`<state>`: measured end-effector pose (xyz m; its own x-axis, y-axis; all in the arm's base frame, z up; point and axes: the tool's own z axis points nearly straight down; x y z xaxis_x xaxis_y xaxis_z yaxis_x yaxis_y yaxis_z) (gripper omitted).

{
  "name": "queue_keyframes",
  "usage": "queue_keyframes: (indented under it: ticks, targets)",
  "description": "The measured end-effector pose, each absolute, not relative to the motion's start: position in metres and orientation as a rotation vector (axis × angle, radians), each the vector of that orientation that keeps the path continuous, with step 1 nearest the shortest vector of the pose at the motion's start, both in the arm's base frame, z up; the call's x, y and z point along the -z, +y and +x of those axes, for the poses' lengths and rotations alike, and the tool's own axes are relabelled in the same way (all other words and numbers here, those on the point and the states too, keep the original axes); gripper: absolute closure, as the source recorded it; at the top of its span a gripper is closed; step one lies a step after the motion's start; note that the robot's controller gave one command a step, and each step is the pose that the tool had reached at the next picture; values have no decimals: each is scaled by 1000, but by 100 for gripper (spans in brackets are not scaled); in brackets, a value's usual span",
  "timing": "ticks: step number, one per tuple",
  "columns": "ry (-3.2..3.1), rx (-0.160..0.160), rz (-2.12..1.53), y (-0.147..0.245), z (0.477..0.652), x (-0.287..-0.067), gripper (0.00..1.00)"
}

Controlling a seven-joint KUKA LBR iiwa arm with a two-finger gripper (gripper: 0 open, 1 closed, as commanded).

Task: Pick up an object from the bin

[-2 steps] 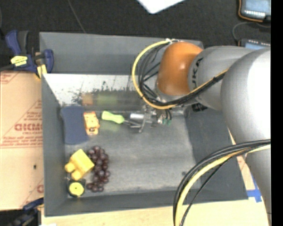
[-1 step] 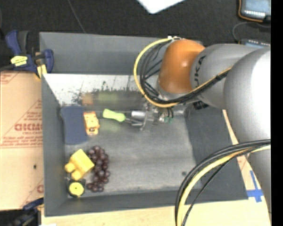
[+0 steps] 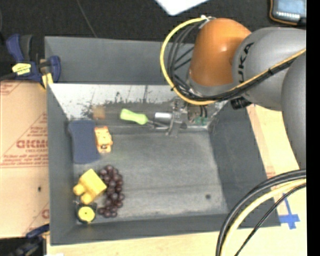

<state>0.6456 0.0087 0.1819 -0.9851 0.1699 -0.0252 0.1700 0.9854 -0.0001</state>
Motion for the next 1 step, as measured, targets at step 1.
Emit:
queue_keyframes:
  ticks: [1]
  targets:
    - [3105,4,265,9,646,-182,100]
